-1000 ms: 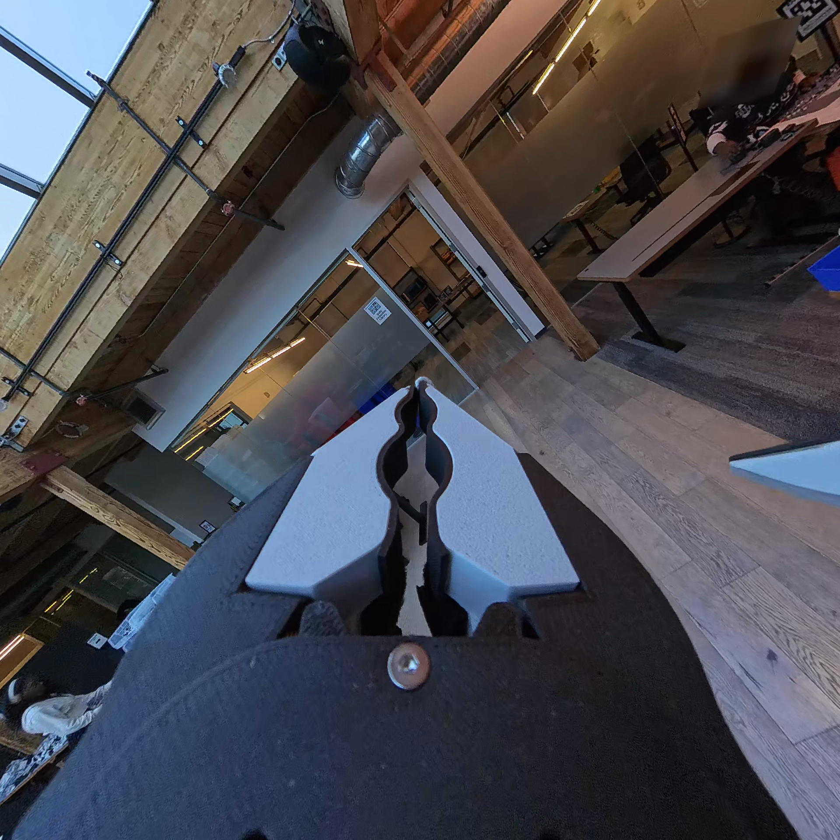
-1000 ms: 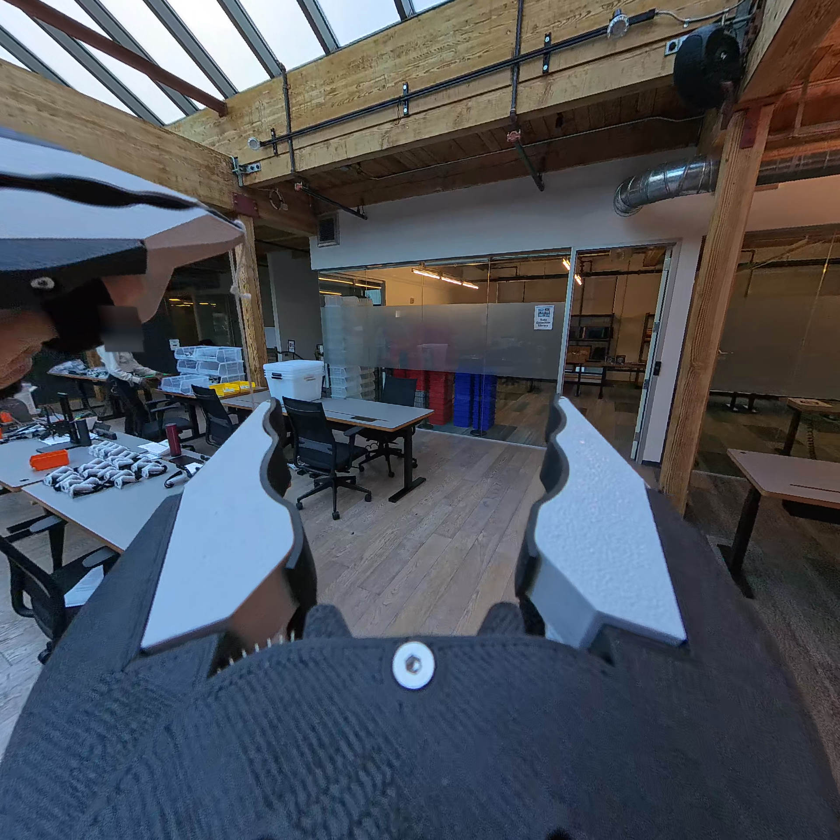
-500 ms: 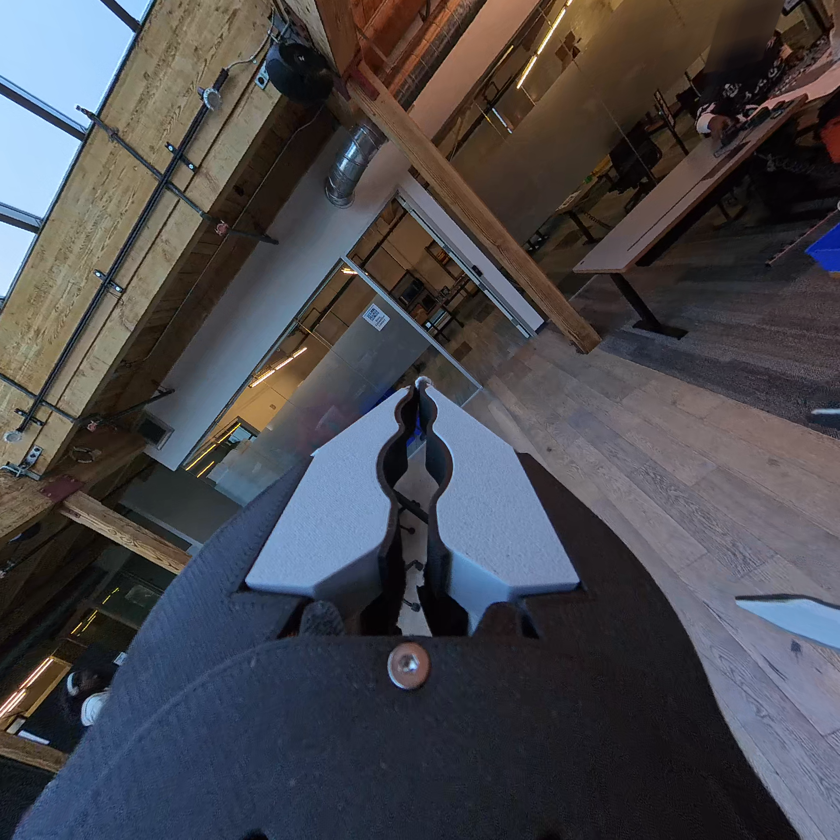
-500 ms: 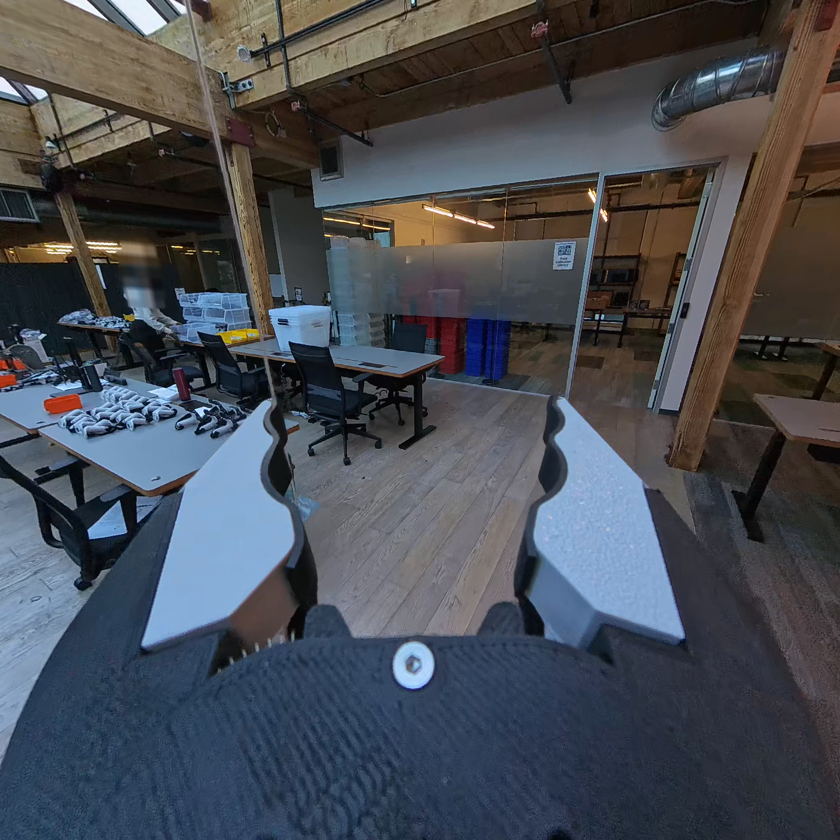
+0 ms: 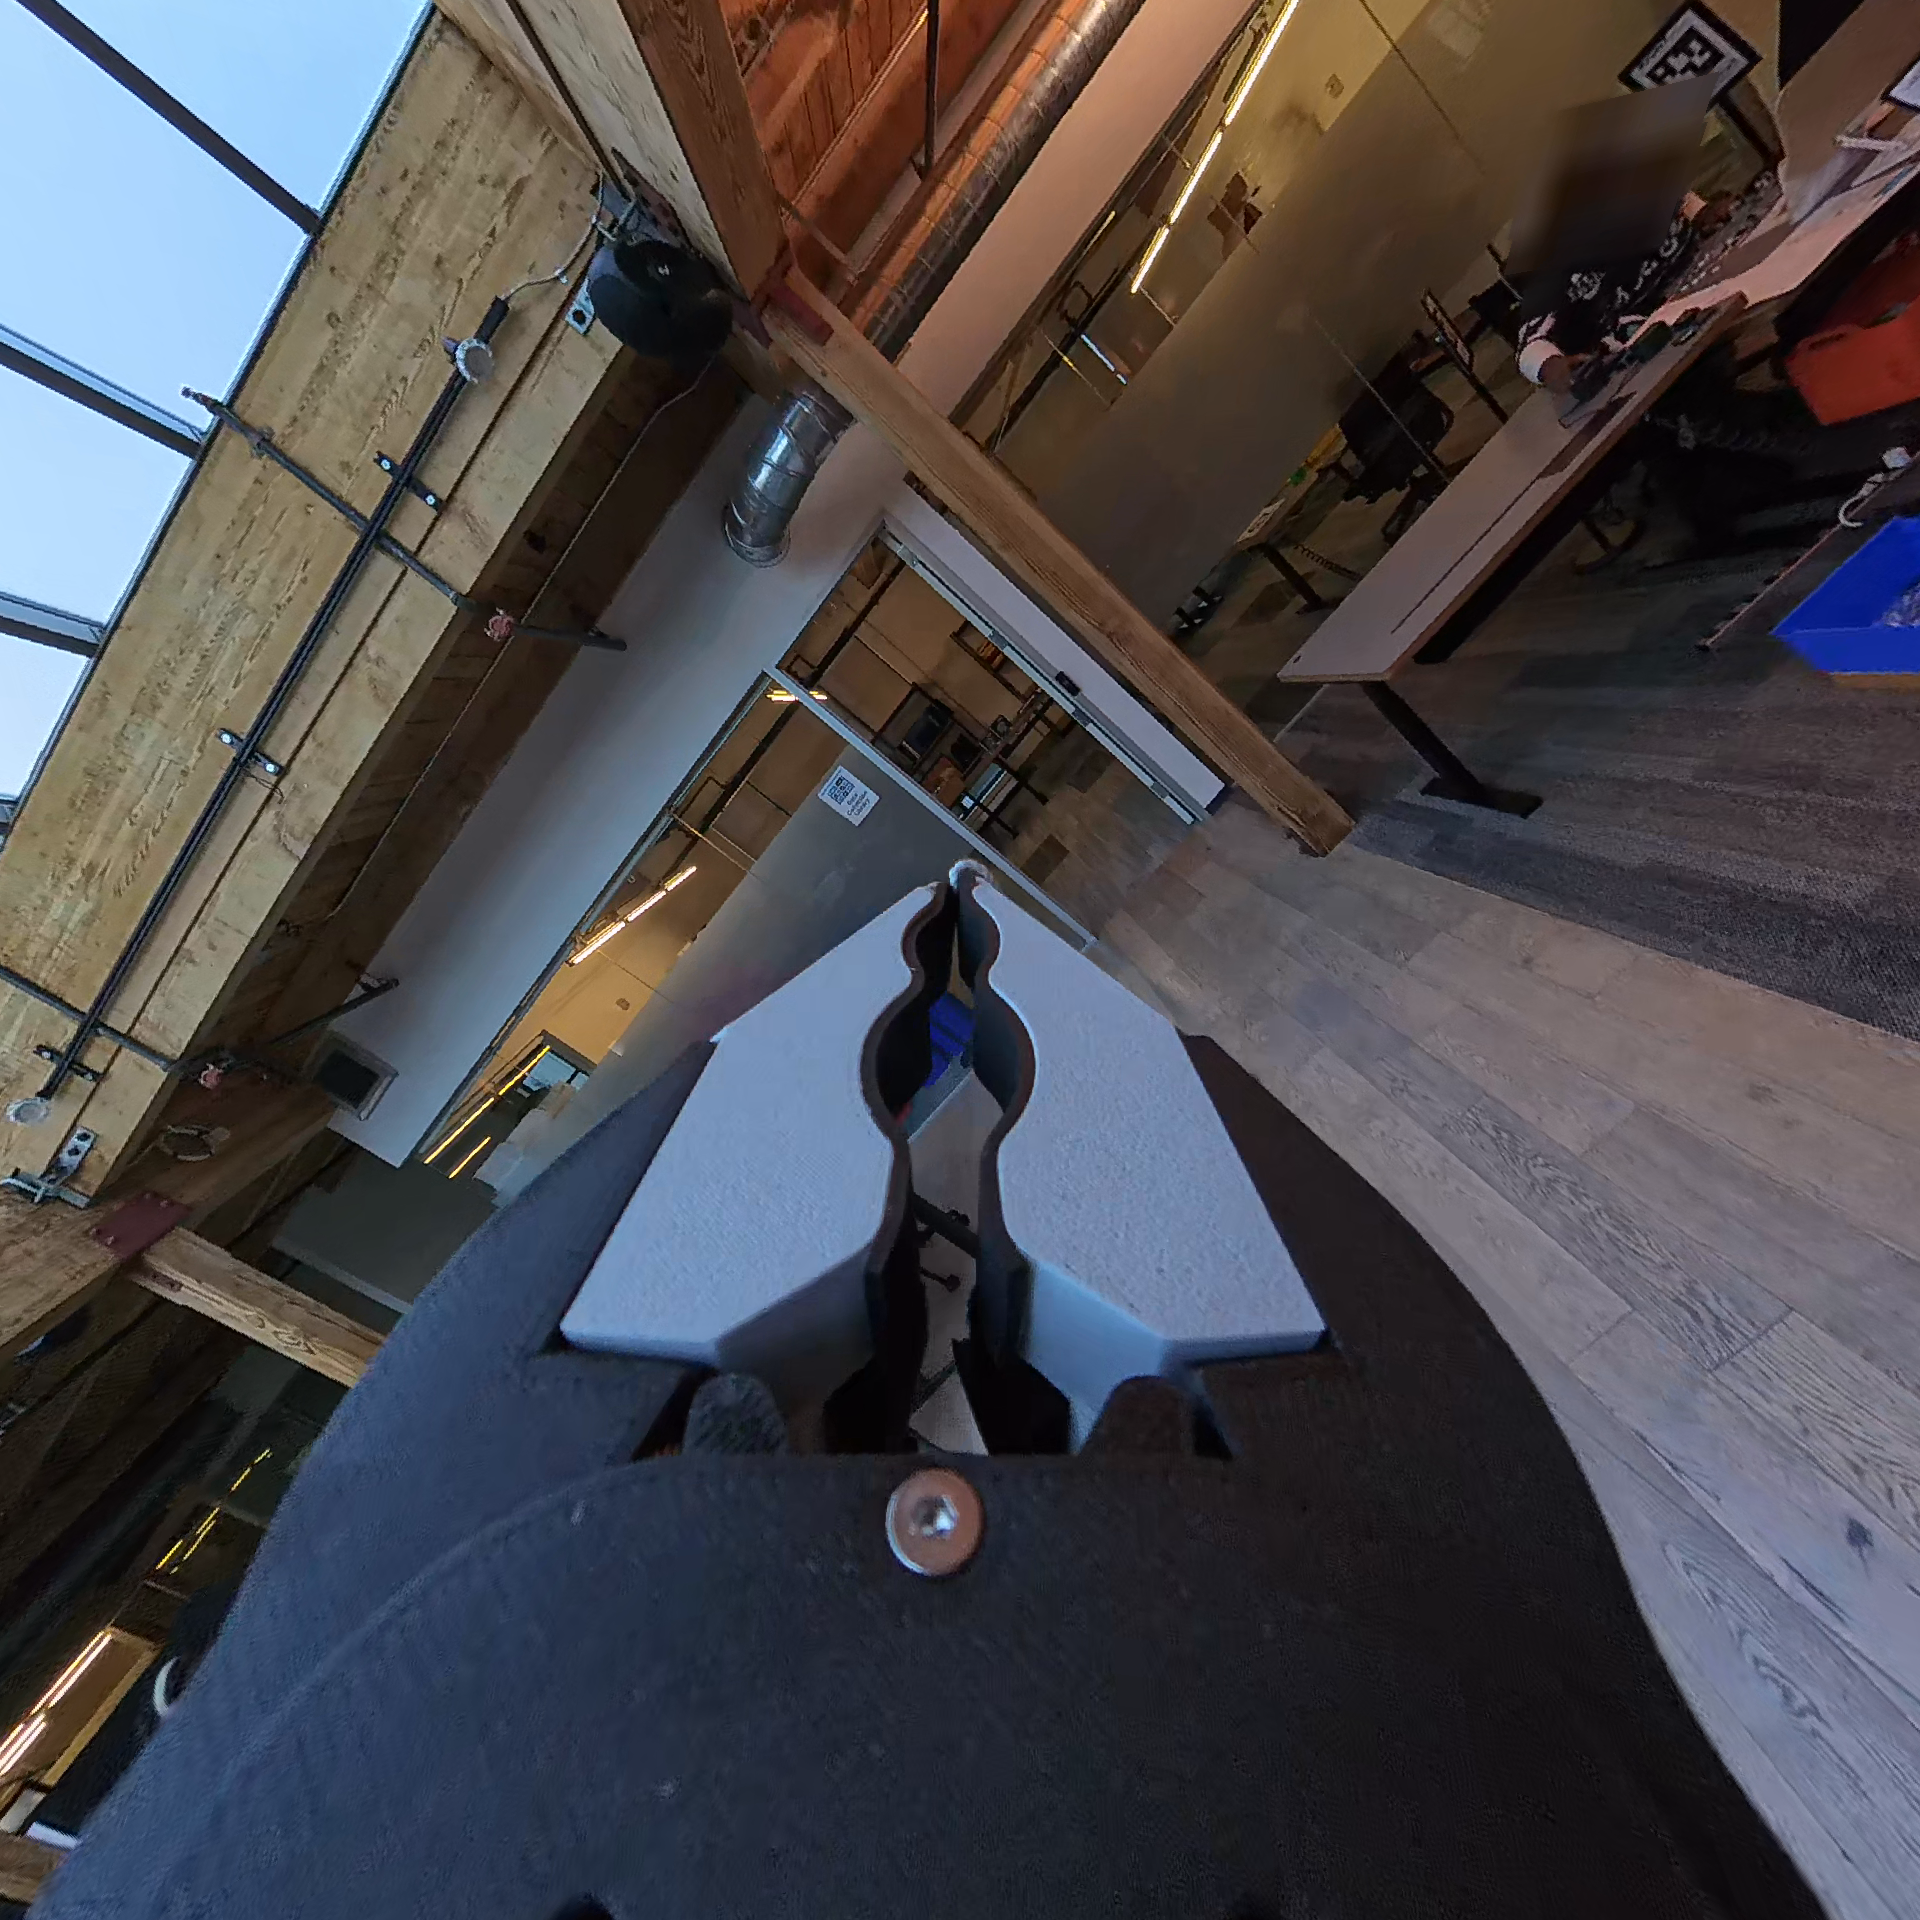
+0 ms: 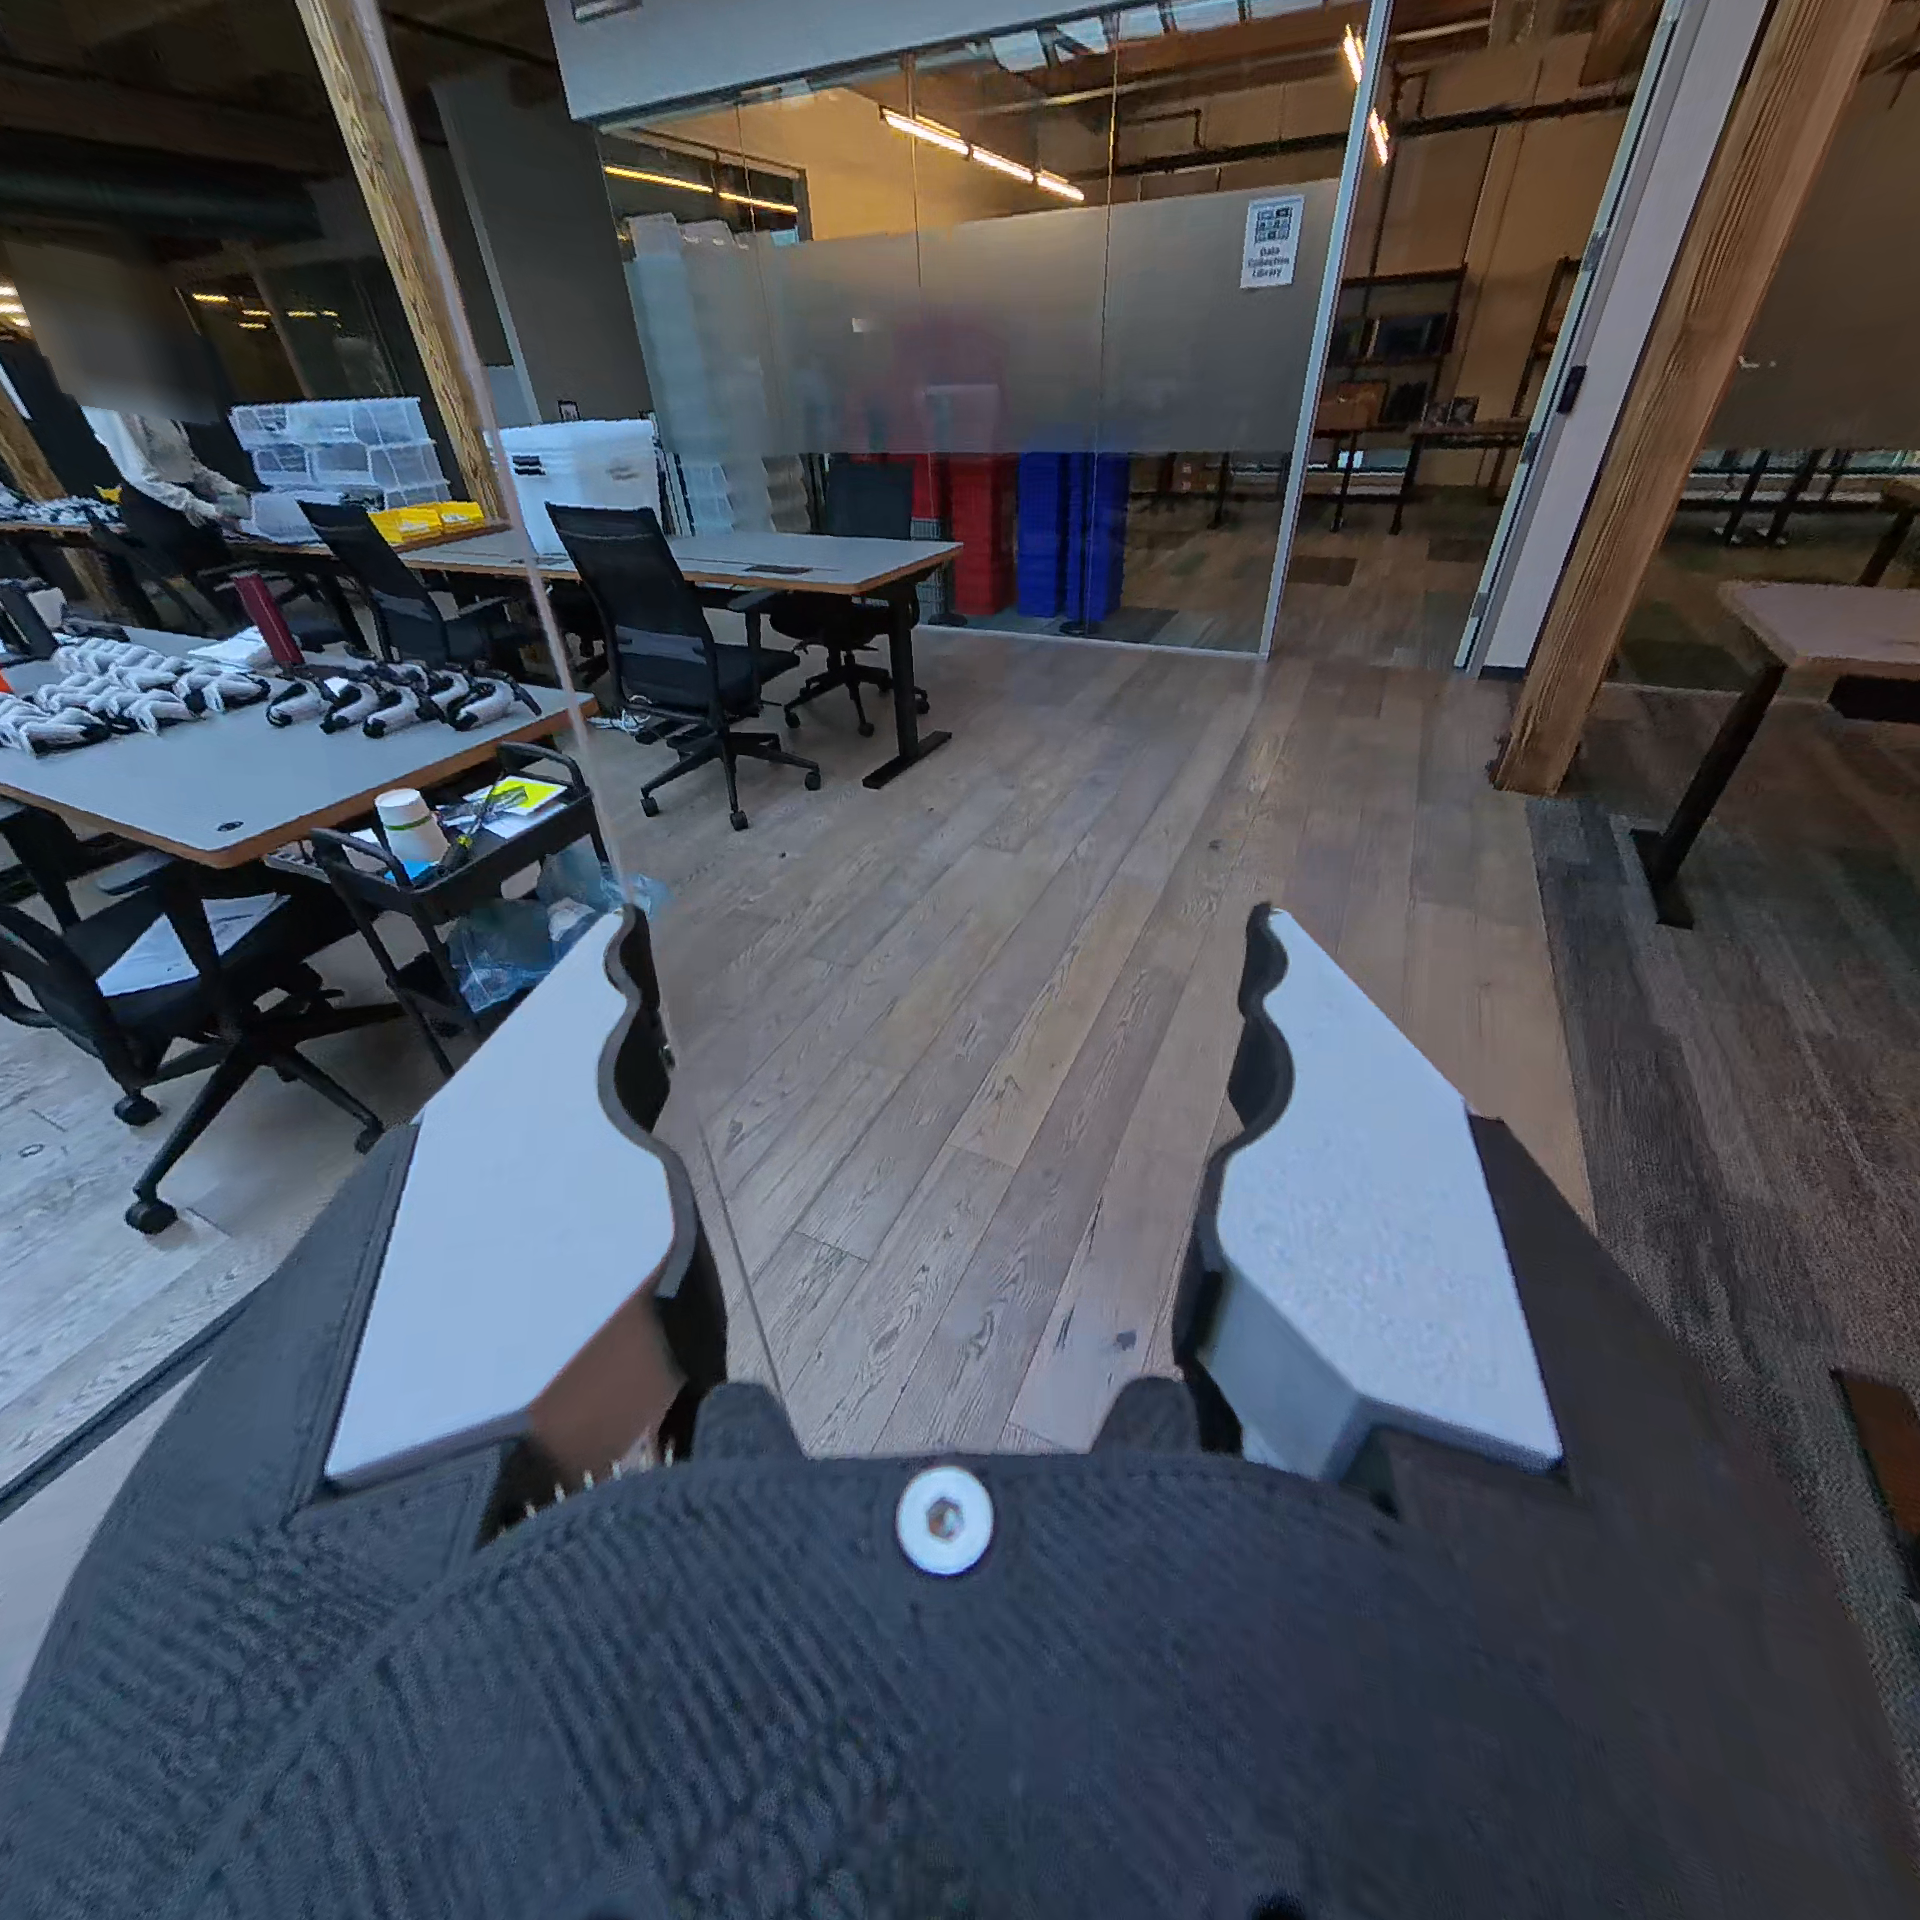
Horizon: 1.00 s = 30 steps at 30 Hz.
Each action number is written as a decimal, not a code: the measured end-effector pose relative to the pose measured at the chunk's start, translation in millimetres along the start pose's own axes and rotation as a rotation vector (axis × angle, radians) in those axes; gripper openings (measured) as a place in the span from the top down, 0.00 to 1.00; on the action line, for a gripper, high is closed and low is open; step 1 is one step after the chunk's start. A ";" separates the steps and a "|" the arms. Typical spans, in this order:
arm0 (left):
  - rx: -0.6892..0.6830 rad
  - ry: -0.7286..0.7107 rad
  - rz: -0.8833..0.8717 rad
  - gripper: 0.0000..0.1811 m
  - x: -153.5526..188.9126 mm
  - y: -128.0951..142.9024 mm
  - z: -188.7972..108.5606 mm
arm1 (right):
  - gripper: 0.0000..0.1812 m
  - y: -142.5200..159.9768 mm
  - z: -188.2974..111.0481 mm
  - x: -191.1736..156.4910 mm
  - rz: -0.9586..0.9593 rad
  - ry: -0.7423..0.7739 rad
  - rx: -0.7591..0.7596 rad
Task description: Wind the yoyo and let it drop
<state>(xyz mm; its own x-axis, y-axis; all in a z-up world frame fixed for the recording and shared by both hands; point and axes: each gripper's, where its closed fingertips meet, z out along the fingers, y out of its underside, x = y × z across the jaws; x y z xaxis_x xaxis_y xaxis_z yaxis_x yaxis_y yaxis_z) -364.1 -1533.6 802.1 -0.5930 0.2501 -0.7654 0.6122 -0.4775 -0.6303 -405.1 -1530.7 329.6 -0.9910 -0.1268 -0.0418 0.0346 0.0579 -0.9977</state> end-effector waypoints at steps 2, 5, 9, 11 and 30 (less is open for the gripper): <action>0.004 -0.001 0.015 1.00 2.1 -6.2 0.2 | 0.39 32.3 -7.1 2.5 0.011 0.001 -0.025; 0.007 0.001 0.020 1.00 3.9 -14.7 -0.6 | 0.39 77.7 -19.4 5.5 -0.028 0.011 -0.048; 0.019 -0.005 0.028 1.00 2.3 -31.0 -6.6 | 0.38 145.5 -35.7 15.1 -0.105 0.051 -0.121; 0.031 -0.012 0.049 1.00 -0.8 -44.1 -12.7 | 0.38 182.5 -44.4 20.5 -0.094 0.067 -0.179; 0.123 -0.125 0.175 1.00 -69.4 -179.2 -93.1 | 0.33 344.3 -83.3 15.6 -0.195 -0.183 -0.468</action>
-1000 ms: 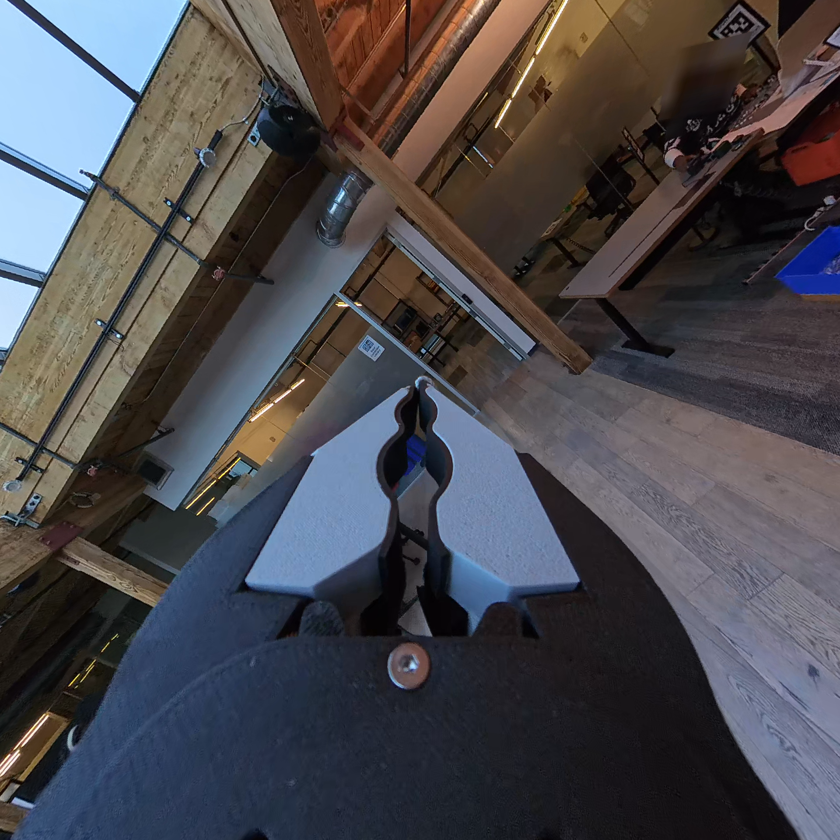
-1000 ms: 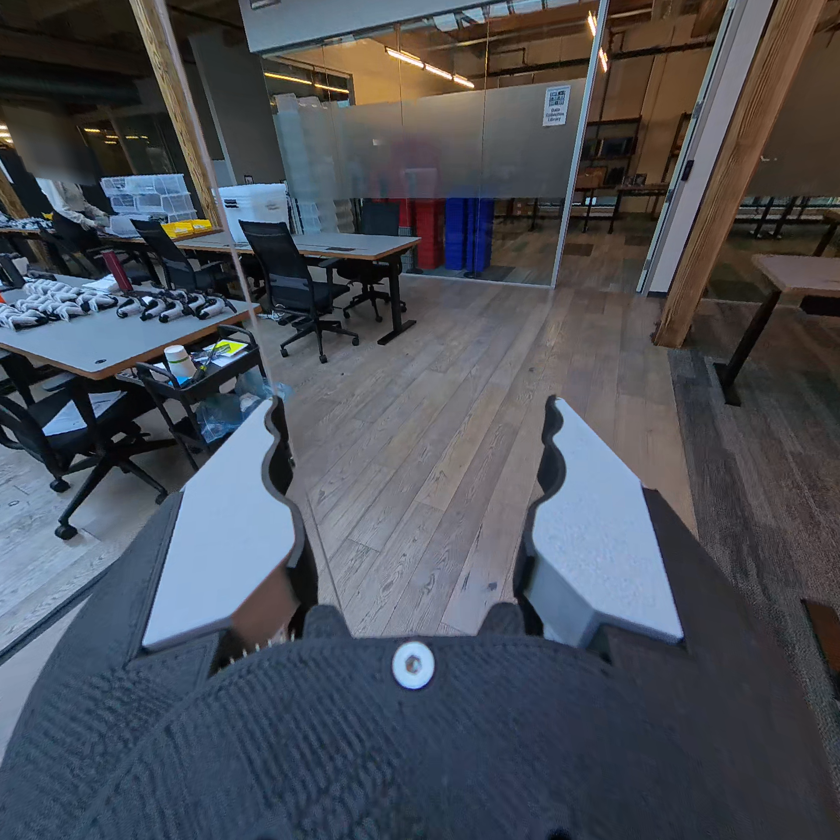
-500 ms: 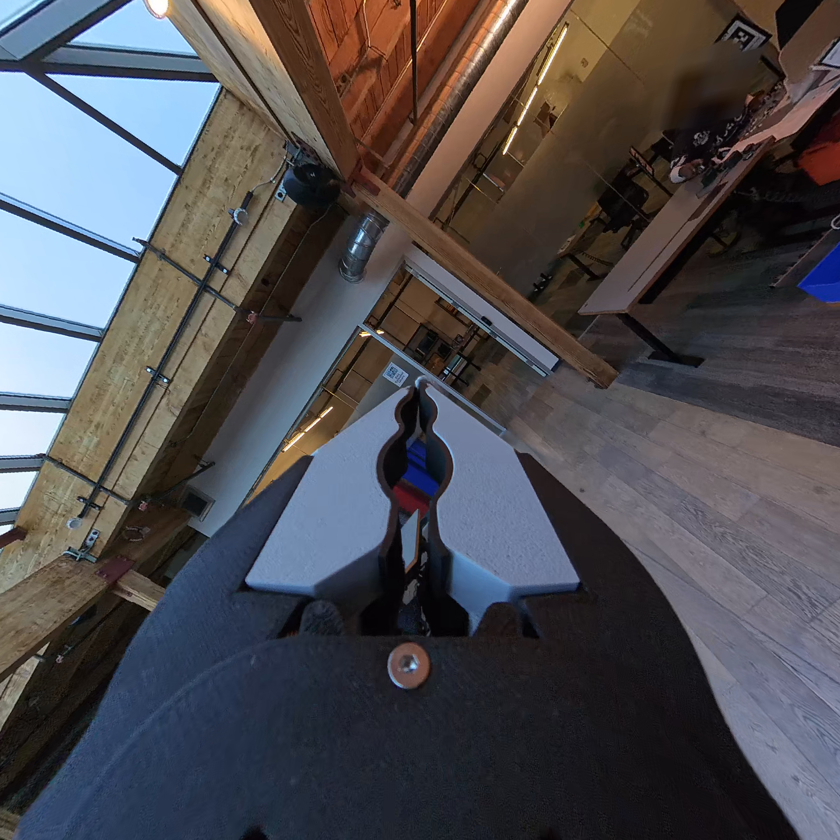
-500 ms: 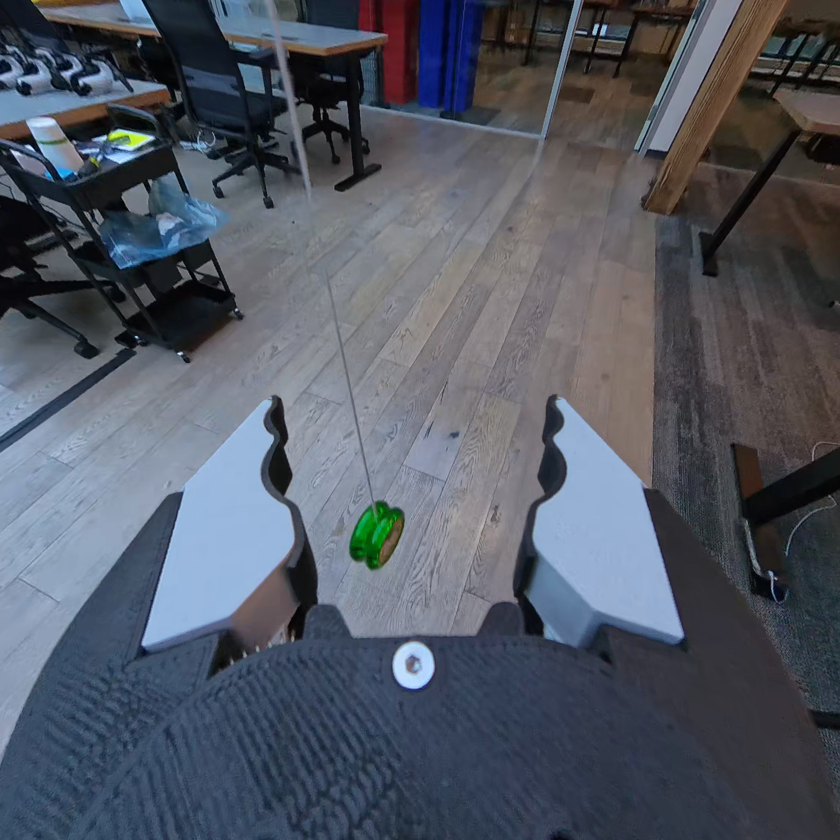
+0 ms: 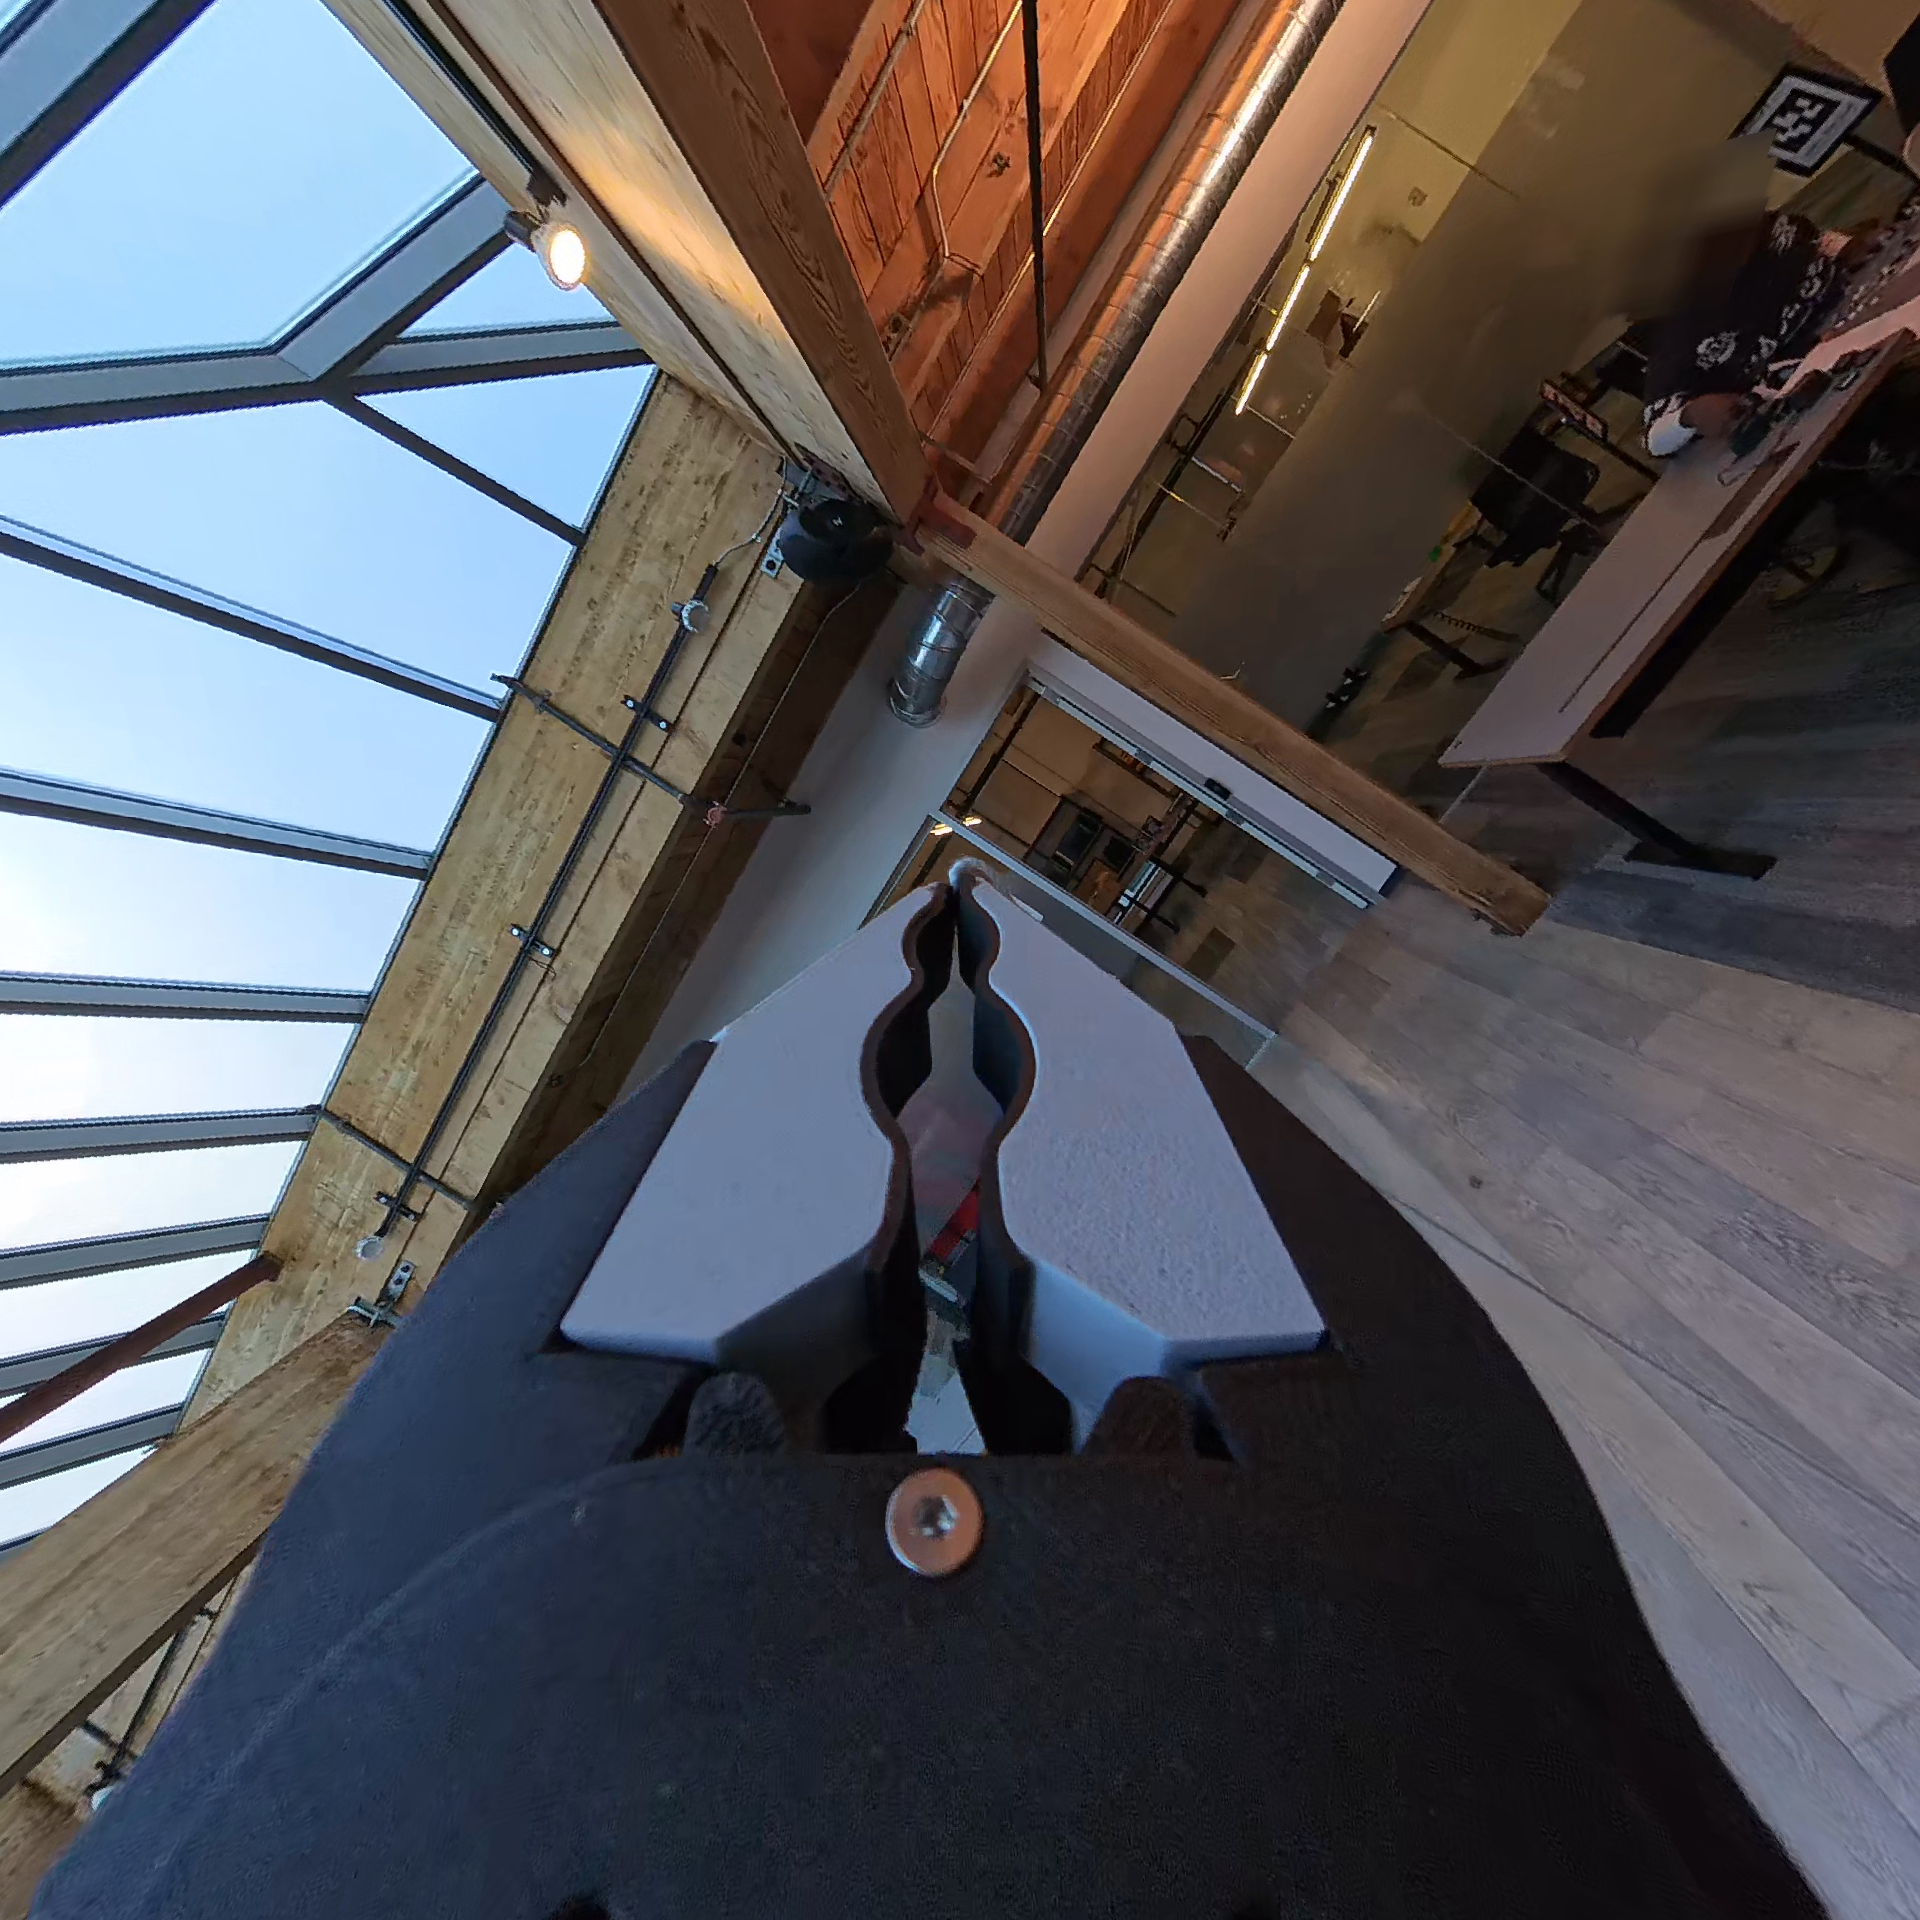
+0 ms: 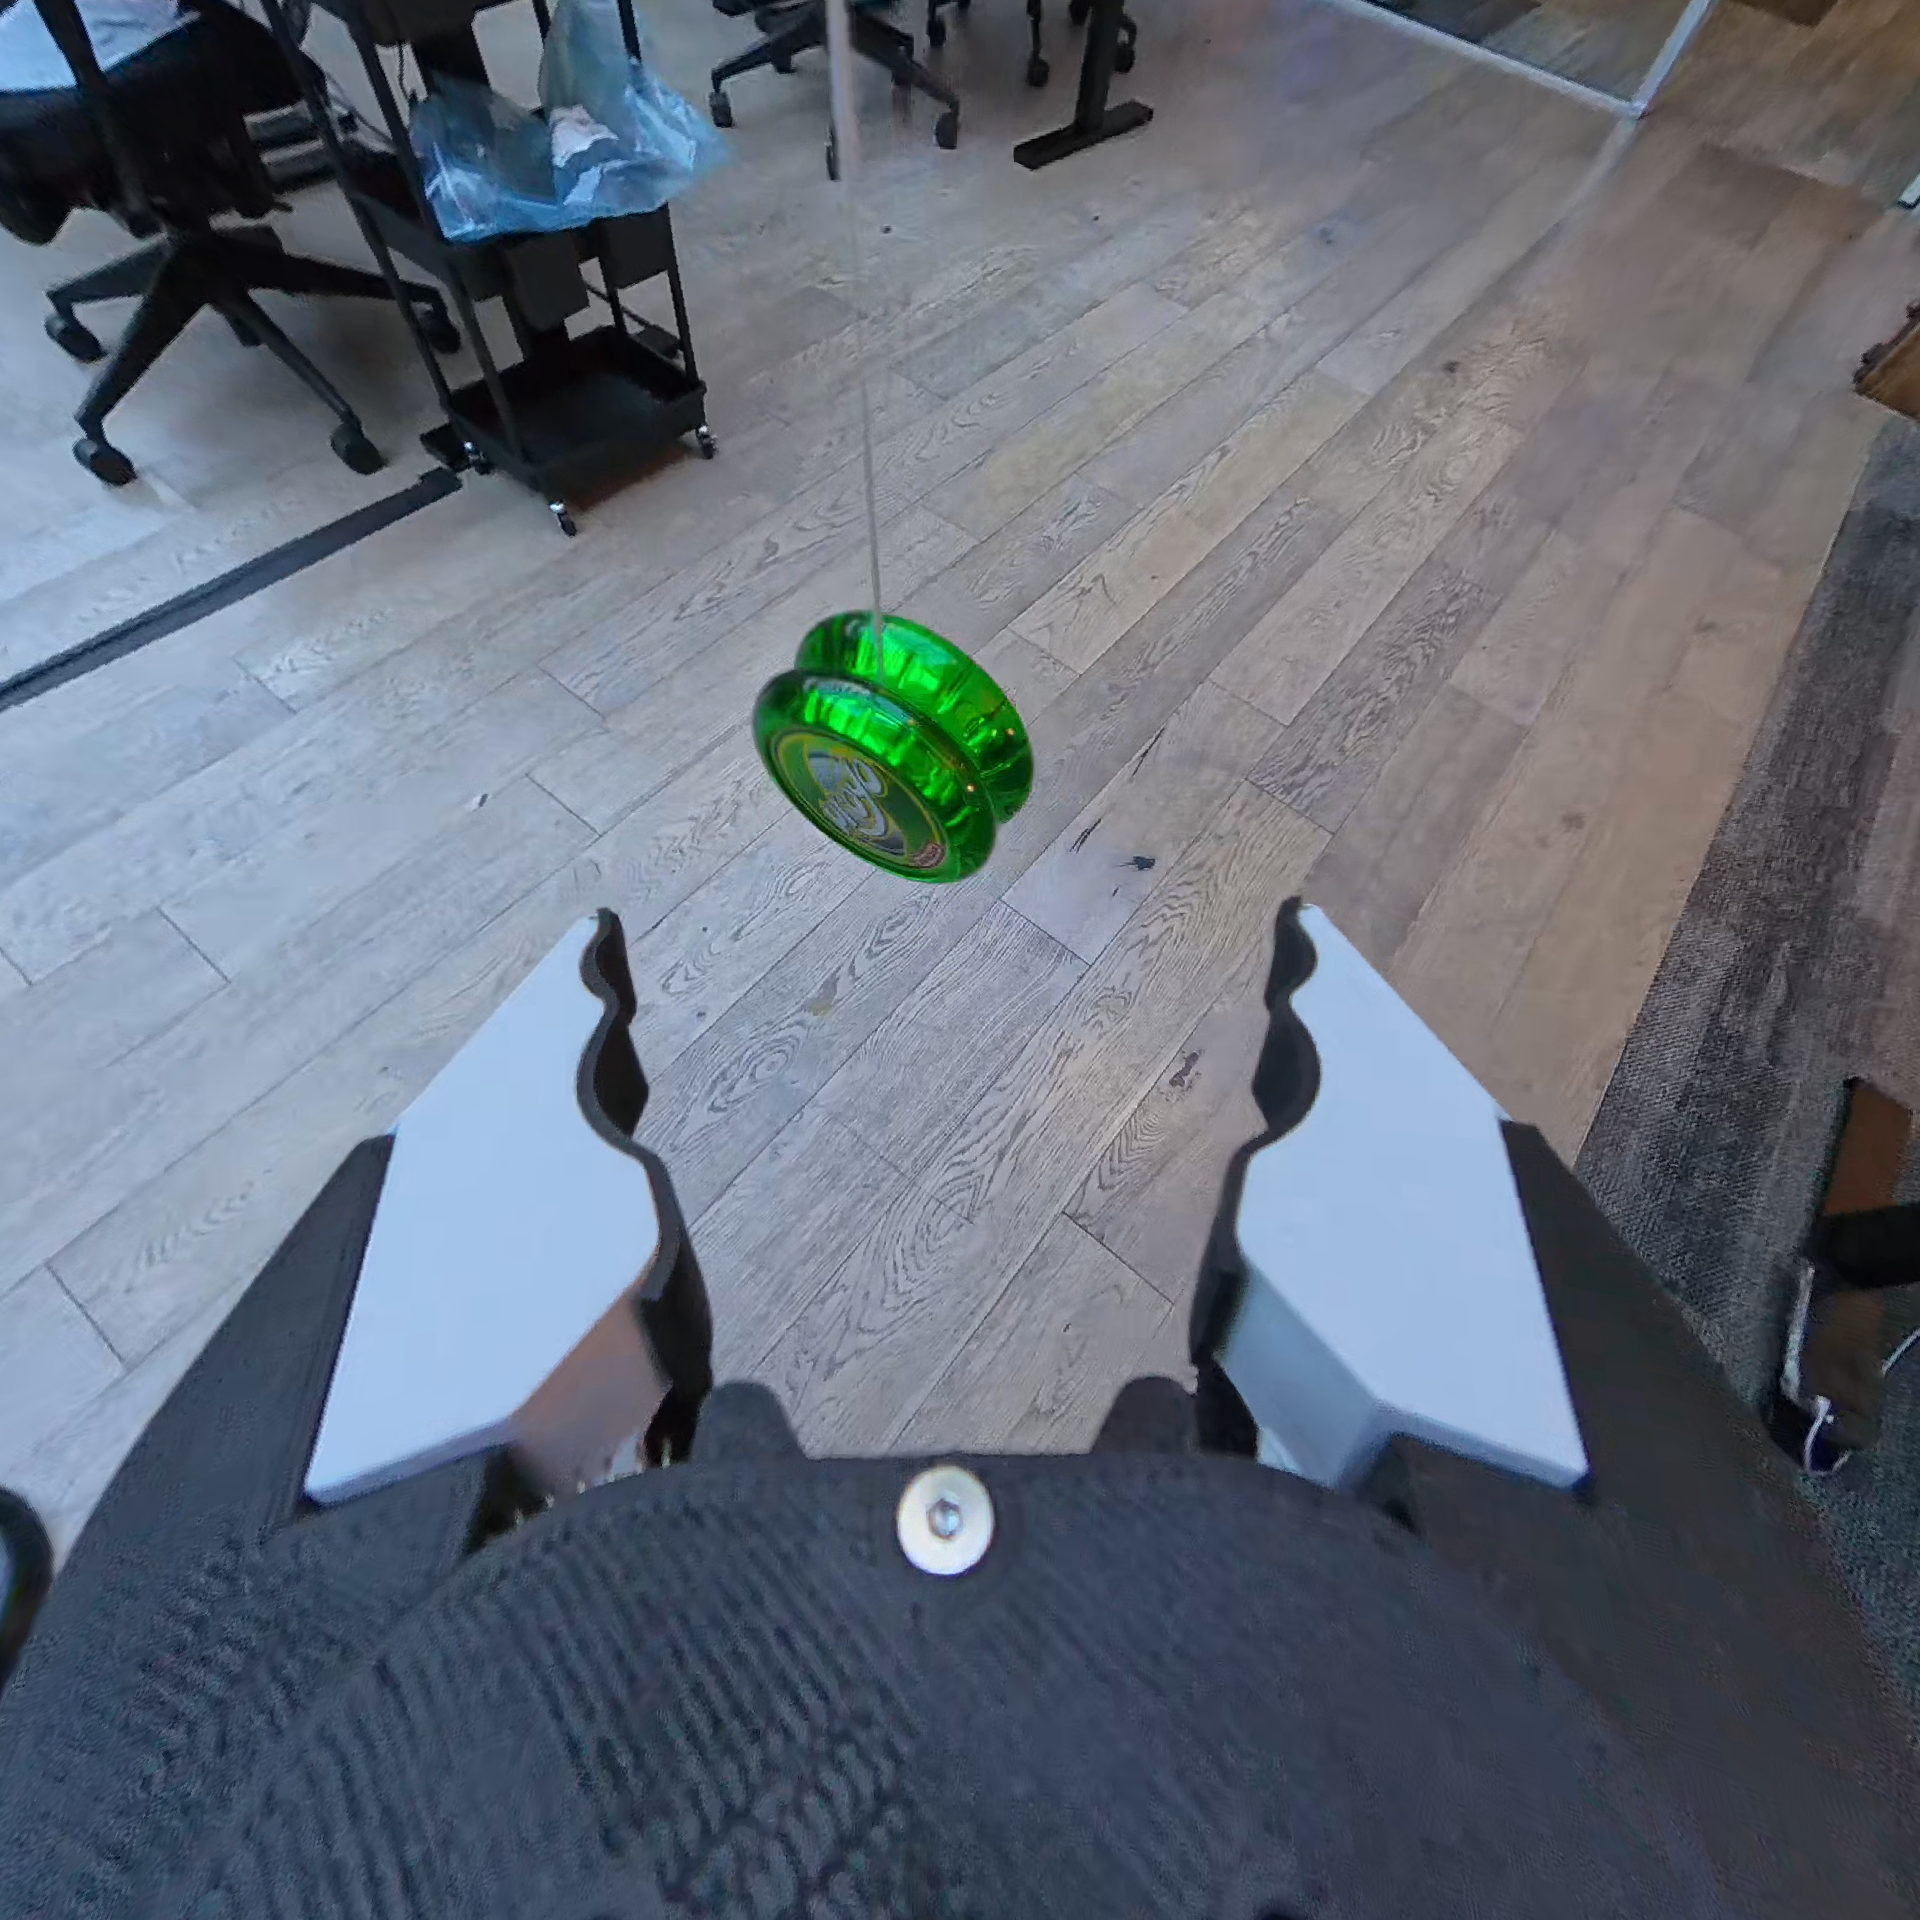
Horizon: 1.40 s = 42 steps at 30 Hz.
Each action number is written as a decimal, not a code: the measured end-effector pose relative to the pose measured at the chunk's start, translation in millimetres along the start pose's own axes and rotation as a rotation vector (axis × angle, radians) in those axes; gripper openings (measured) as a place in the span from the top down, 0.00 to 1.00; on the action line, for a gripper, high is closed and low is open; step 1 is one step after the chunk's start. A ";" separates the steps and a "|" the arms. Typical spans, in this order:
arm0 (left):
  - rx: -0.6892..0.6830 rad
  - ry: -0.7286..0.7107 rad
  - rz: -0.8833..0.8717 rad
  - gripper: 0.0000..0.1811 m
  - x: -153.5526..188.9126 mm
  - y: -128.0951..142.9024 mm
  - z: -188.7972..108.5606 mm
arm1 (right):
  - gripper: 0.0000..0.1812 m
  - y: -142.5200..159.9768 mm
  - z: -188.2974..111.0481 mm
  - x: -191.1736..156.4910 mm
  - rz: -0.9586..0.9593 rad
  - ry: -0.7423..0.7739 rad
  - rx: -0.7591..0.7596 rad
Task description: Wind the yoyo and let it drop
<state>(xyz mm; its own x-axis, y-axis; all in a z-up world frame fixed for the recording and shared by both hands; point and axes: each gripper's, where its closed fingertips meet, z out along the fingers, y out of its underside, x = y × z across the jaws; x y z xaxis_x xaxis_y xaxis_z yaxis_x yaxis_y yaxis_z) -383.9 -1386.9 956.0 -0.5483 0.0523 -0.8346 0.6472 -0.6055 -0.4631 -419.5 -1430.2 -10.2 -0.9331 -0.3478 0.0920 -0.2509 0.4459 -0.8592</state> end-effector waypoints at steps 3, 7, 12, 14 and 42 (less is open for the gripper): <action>0.006 -0.023 0.004 1.00 -16.3 -12.7 -12.6 | 0.37 -8.2 3.5 -11.0 -0.097 -0.076 0.014; -0.001 -0.054 0.023 1.00 -33.2 -20.4 -27.4 | 0.67 -8.9 6.3 -40.1 -0.192 -0.210 -0.032; -0.035 -0.085 0.026 1.00 -46.6 -13.2 -40.6 | 0.83 -8.2 -5.3 -73.5 -0.187 -0.353 -0.057; -0.054 -0.088 0.018 1.00 -48.5 -6.7 -43.8 | 0.83 -6.8 -8.0 -79.4 -0.192 -0.371 -0.067; -0.410 0.262 -1.252 1.00 569.1 464.2 -369.7 | 0.83 -24.5 -120.4 -20.4 -0.165 -0.414 0.029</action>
<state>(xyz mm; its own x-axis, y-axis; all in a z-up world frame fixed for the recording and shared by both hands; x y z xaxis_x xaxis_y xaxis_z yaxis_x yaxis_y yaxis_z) -199.8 -1344.7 155.8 -0.7969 0.5694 0.2020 -0.0749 0.2386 -0.9682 -425.3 -1334.8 69.6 -0.6975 -0.7161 0.0249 -0.3750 0.3352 -0.8643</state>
